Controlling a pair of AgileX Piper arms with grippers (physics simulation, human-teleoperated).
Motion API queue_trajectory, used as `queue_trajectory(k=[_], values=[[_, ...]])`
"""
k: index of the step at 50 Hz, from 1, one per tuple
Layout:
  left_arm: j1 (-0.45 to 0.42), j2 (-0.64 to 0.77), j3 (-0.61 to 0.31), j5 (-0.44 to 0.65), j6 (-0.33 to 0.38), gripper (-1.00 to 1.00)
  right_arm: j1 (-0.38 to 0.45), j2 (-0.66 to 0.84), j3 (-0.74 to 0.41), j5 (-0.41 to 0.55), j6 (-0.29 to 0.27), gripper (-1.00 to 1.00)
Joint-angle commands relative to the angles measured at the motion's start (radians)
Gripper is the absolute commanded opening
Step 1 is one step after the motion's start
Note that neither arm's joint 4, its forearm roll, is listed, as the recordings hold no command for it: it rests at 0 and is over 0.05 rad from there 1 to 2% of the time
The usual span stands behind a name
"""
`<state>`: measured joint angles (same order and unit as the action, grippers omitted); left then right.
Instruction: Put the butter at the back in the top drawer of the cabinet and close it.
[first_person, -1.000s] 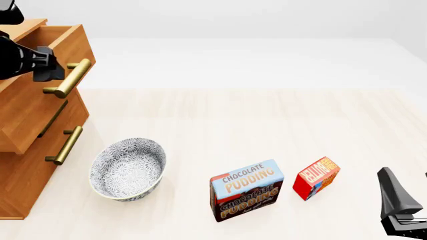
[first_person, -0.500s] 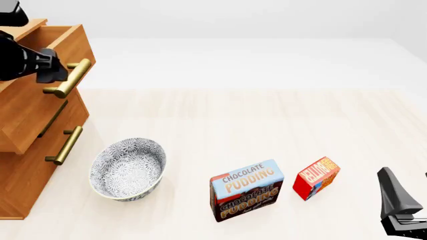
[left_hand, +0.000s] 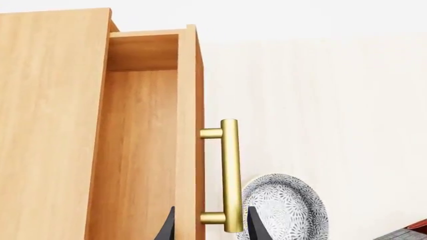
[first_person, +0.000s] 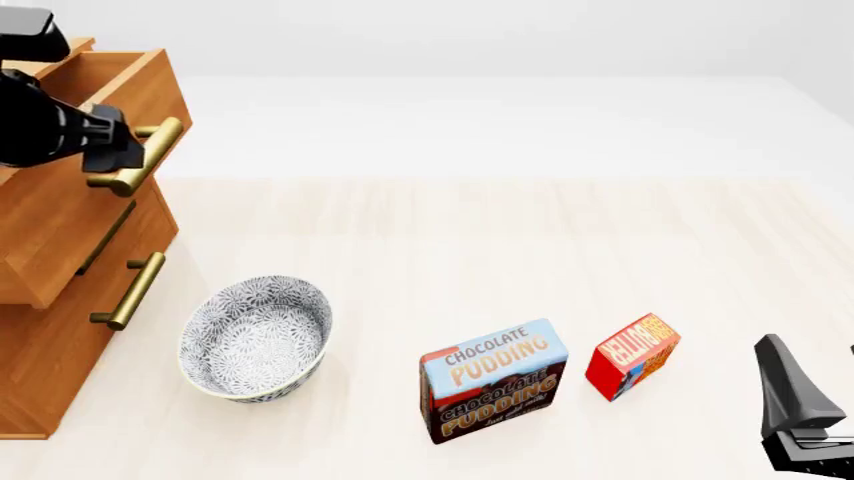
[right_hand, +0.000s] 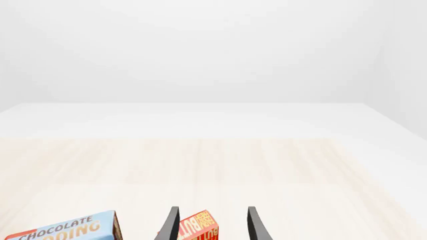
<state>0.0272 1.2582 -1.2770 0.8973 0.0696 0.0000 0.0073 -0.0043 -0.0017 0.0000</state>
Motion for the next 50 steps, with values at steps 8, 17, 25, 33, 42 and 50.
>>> queue_trajectory(k=[8, 17, 25, 33, 42, 50], values=[[-0.018, 0.002, 0.015, -0.007, 0.004, 1.0, 0.0, 0.0, 0.0, 0.0, 0.0, 1.0], [-0.034, -0.003, 0.028, -0.012, 0.006, 1.0, 0.0, 0.0, 0.0, 0.0, 0.0, 1.0], [-0.06, -0.007, 0.05, -0.025, -0.001, 1.0, 0.0, 0.0, 0.0, 0.0, 0.0, 1.0], [-0.082, -0.012, 0.068, -0.034, -0.001, 1.0, 0.0, 0.0, 0.0, 0.0, 0.0, 1.0], [-0.106, -0.012, 0.083, -0.045, -0.004, 1.0, 0.0, 0.0, 0.0, 0.0, 0.0, 1.0], [-0.126, -0.011, 0.083, -0.048, -0.013, 1.0, 0.0, 0.0, 0.0, 0.0, 0.0, 1.0]])
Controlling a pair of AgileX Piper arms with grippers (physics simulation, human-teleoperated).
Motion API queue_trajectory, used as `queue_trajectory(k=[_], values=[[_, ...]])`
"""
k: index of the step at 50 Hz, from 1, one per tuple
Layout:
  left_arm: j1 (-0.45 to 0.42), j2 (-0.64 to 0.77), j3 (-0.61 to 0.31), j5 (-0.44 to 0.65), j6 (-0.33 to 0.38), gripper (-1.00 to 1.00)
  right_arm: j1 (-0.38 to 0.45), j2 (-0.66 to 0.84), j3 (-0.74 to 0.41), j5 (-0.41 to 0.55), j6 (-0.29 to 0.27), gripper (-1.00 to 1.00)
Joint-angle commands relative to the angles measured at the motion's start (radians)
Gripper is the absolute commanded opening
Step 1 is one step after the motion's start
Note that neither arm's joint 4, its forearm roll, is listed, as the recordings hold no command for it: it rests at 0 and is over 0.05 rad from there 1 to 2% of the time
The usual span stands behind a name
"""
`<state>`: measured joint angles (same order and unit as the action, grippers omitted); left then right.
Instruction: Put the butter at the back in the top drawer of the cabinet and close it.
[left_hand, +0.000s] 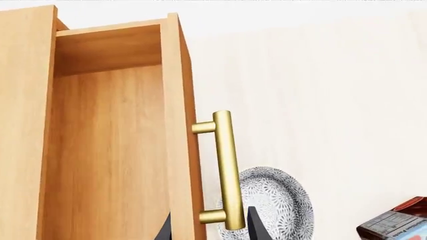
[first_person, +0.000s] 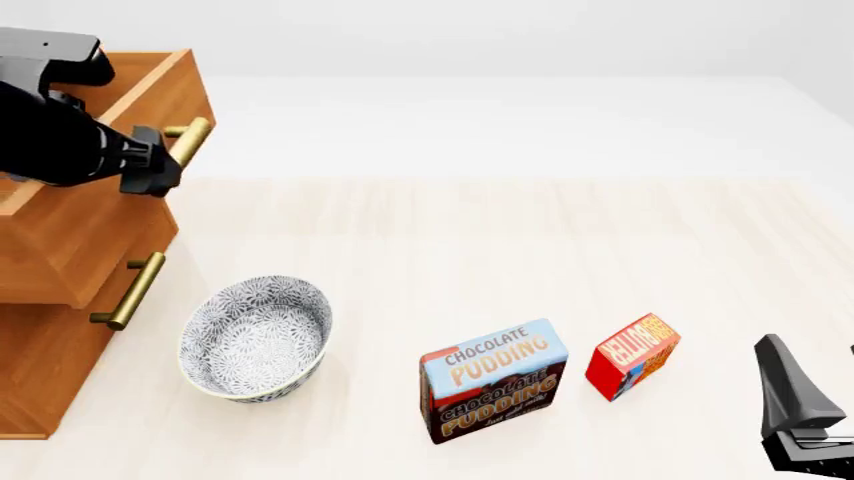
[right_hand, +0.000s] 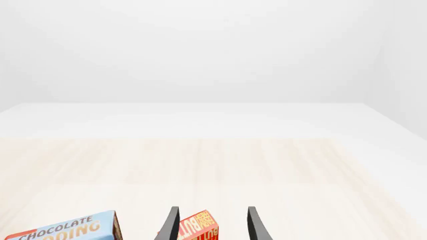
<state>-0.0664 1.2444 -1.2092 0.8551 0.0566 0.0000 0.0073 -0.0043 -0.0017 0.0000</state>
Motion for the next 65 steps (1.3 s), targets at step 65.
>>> queue_trajectory(k=[65], values=[[-0.217, 0.003, 0.053, -0.054, -0.024, 1.0, 0.0, 0.0, 0.0, 0.0, 0.0, 1.0]])
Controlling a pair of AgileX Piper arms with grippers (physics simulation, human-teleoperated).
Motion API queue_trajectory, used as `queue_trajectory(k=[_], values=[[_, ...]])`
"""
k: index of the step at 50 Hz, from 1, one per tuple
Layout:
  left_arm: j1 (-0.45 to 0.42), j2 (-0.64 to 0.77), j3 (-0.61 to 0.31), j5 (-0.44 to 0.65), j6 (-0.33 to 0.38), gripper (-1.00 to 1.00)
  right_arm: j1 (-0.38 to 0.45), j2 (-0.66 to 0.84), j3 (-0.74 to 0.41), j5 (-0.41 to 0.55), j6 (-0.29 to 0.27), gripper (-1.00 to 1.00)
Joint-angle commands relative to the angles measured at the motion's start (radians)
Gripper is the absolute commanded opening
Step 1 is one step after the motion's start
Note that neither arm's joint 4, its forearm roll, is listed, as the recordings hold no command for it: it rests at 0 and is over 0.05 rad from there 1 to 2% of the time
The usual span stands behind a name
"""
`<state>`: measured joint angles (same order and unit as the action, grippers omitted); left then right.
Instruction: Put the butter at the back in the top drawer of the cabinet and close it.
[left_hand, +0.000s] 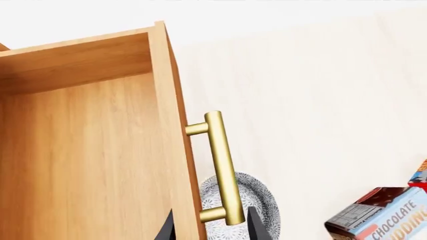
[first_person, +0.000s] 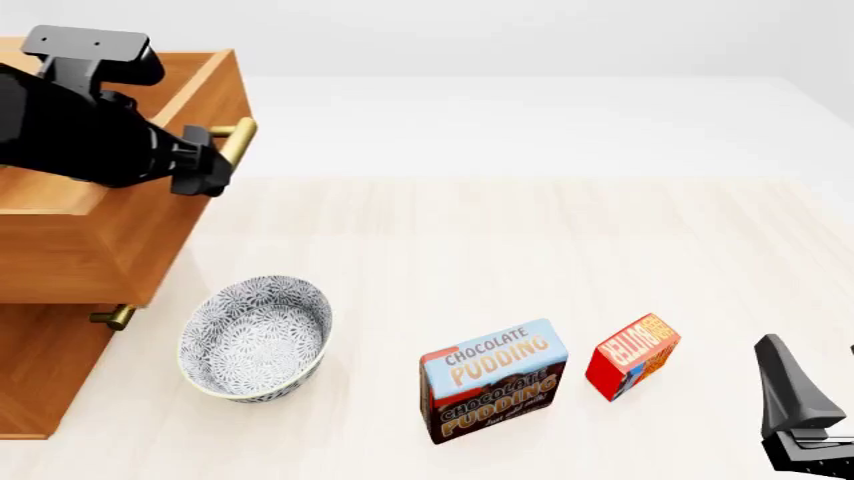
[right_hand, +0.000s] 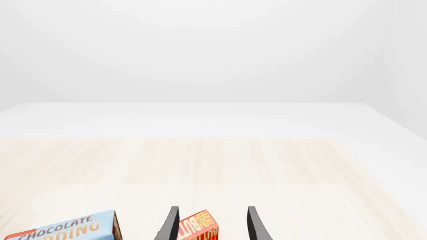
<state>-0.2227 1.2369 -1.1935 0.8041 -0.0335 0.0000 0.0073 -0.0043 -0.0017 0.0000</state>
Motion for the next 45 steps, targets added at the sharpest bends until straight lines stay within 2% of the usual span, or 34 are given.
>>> queue_trajectory(k=[1, 23, 45], values=[[-0.064, 0.009, 0.035, -0.002, 0.066, 1.0, 0.0, 0.0, 0.0, 0.0, 0.0, 1.0], [-0.122, 0.026, 0.035, -0.022, 0.044, 1.0, 0.0, 0.0, 0.0, 0.0, 0.0, 1.0], [-0.157, 0.011, -0.001, 0.002, 0.035, 1.0, 0.0, 0.0, 0.0, 0.0, 0.0, 1.0]])
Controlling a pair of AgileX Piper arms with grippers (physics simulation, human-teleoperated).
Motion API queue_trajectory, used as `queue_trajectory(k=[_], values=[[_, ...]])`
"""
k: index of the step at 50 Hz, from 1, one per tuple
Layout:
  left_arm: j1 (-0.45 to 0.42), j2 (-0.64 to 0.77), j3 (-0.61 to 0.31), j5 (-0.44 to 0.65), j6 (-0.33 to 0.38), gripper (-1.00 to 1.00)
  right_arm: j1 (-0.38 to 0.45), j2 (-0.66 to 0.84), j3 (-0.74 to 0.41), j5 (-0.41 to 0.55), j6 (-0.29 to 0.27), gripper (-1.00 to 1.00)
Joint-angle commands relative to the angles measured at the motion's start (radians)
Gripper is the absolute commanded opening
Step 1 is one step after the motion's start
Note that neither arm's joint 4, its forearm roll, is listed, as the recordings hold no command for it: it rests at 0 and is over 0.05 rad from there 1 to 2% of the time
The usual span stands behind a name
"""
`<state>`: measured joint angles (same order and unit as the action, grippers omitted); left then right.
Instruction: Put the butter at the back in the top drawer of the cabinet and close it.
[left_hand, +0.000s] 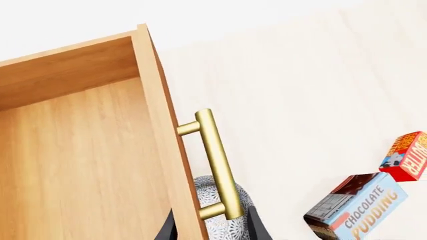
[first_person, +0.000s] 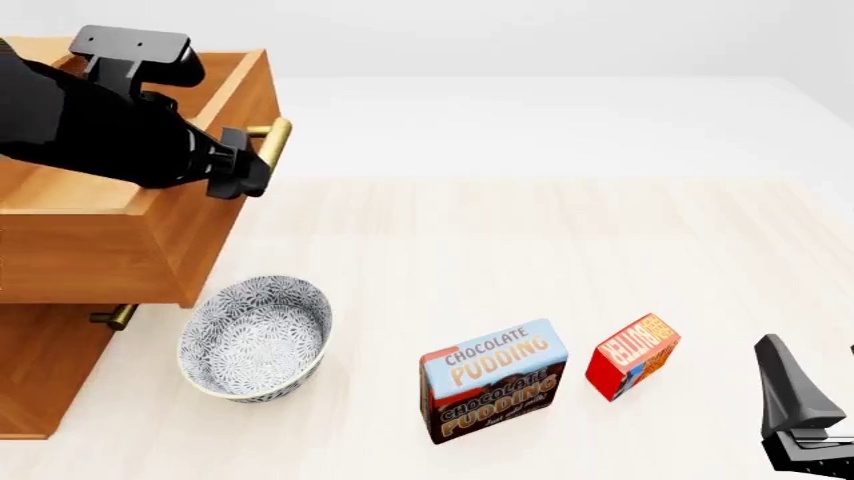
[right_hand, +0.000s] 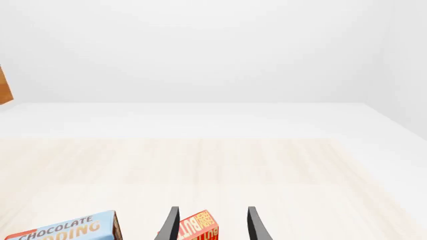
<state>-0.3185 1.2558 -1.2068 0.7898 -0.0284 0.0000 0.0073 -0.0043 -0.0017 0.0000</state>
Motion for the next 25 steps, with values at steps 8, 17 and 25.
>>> queue_trajectory(k=[8, 17, 25], values=[[-0.082, -0.003, -0.004, 0.021, 0.026, 1.0, 0.0, 0.0, 0.0, 0.0, 0.0, 1.0], [-0.087, -0.01, -0.034, 0.044, 0.034, 1.0, 0.0, 0.0, 0.0, 0.0, 0.0, 1.0], [-0.099, -0.014, -0.074, 0.07, 0.036, 1.0, 0.0, 0.0, 0.0, 0.0, 0.0, 1.0]])
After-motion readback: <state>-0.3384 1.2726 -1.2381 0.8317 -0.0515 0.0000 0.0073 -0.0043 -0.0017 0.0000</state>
